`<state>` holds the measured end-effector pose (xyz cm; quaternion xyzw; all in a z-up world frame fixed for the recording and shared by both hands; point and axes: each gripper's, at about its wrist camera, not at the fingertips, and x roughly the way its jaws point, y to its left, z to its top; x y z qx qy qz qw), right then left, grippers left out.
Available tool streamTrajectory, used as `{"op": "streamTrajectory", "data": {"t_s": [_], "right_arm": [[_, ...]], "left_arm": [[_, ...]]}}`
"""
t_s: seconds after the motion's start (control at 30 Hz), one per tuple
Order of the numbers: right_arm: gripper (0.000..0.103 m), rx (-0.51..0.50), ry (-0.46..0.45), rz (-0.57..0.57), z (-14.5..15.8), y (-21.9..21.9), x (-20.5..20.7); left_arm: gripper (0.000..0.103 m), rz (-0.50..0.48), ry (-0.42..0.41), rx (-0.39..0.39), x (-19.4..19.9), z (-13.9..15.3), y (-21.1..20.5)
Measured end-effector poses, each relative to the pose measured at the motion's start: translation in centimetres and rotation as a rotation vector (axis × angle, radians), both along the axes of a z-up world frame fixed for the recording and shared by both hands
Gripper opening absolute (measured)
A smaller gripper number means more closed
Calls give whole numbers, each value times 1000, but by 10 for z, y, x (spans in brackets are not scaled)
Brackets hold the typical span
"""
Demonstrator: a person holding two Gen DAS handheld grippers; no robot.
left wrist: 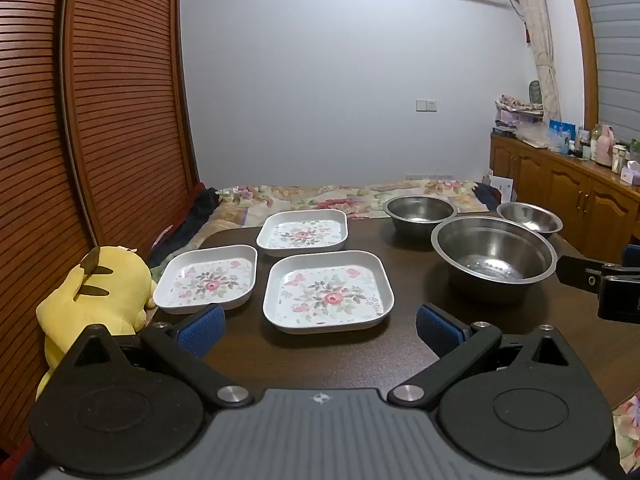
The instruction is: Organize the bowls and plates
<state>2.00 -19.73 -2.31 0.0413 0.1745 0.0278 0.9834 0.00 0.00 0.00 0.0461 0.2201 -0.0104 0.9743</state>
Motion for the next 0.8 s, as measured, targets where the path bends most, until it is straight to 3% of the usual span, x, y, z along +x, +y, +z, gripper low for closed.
{"op": "streamTrajectory", "data": {"t_s": [0.8], "right_arm": [[103, -12, -4, 2, -1, 2, -2]], "left_arm": [[103, -6, -4, -2, 2, 1, 1]]}}
